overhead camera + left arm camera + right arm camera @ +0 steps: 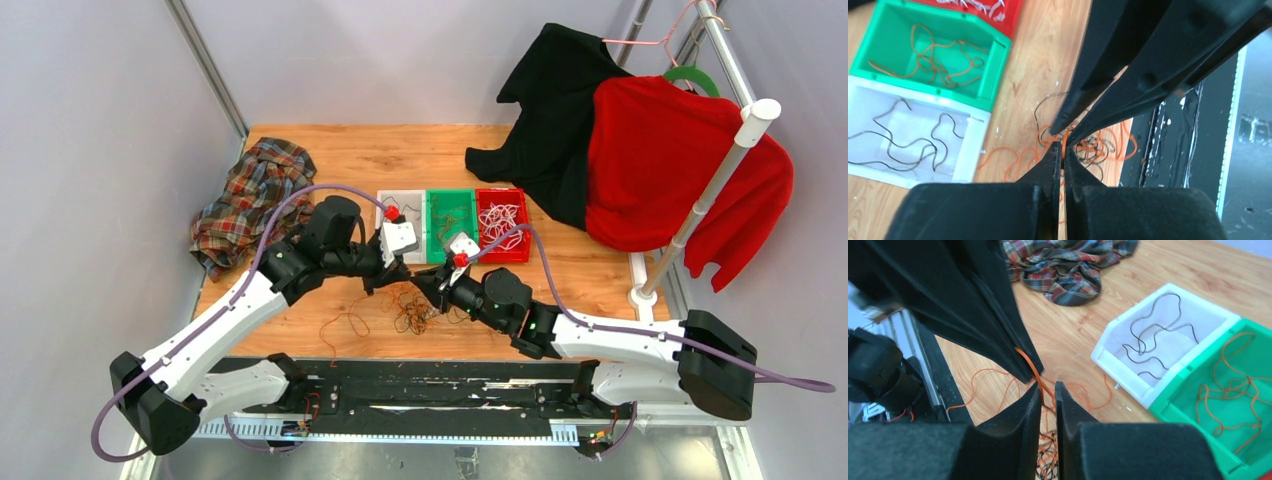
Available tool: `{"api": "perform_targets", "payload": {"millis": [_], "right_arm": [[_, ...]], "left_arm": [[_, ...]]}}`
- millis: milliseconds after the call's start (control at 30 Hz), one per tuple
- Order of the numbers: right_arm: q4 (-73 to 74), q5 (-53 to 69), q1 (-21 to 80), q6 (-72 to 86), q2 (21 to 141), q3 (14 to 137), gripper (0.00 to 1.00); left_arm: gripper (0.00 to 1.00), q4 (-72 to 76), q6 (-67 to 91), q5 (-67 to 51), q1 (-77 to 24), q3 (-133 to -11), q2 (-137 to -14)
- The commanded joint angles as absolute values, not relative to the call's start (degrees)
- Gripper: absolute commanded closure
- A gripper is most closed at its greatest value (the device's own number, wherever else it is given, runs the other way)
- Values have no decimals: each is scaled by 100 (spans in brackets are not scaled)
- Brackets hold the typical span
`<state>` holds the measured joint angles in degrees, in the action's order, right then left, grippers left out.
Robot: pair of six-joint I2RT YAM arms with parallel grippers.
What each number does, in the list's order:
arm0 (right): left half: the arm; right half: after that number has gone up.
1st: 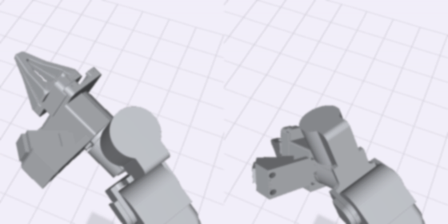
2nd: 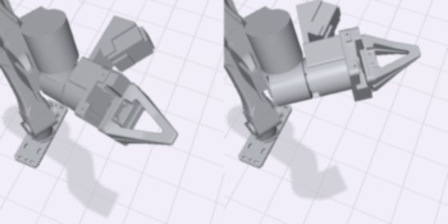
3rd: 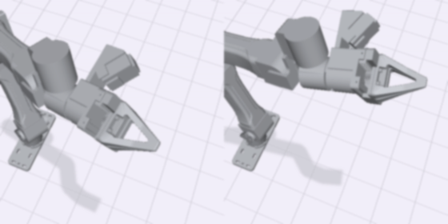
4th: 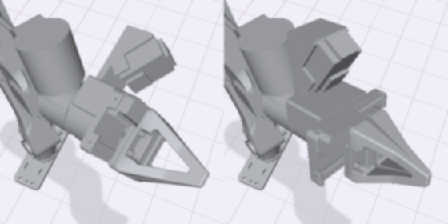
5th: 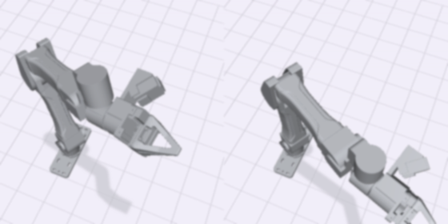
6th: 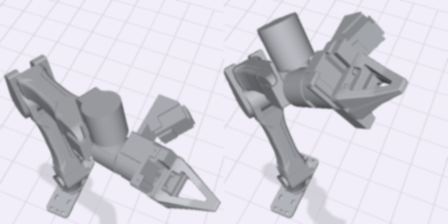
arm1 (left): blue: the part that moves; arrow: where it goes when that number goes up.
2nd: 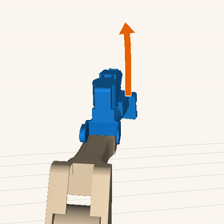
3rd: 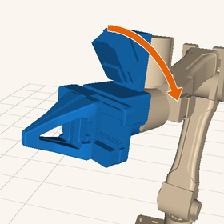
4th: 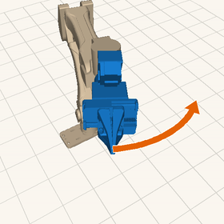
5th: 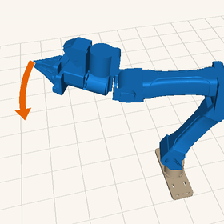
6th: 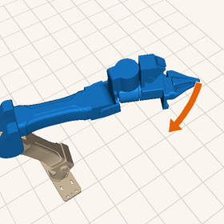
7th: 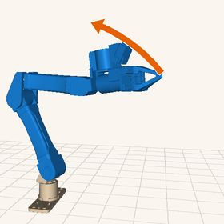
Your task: Untangle the cables
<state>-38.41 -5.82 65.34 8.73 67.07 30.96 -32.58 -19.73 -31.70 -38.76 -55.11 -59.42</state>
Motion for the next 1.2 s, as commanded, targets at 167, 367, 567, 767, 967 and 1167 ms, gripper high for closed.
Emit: {"api": "perform_targets", "payload": {"millis": [167, 367, 567, 767, 967, 1167], "right_arm": [[-4148, -2229, 6592, 1327, 7060, 2926, 61], [-4566, -2757, 6601, 1295, 7417, 3157, 61], [-4647, -3252, 6609, 1233, 7867, 3352, 61], [-5293, -3362, 6609, 1360, 8421, 2978, 61], [-6169, -3373, 6609, 1504, 8622, 2413, 60], [-6327, -3432, 6609, 1745, 8534, 1990, 61]], "left_arm": [[99, -3655, -1689, -3372, -3902, -6537, -5806], [99, -4019, -1613, -3512, -3902, -6668, -5781], [99, -4431, -1682, -3650, -3902, -7214, -5867], [99, -5312, -2150, -3487, -3902, -8724, -6205], [100, -5715, -2382, -2987, -3902, -9952, -6319], [100, -5906, -2534, -2793, -3902, -10623, -6426]]}}
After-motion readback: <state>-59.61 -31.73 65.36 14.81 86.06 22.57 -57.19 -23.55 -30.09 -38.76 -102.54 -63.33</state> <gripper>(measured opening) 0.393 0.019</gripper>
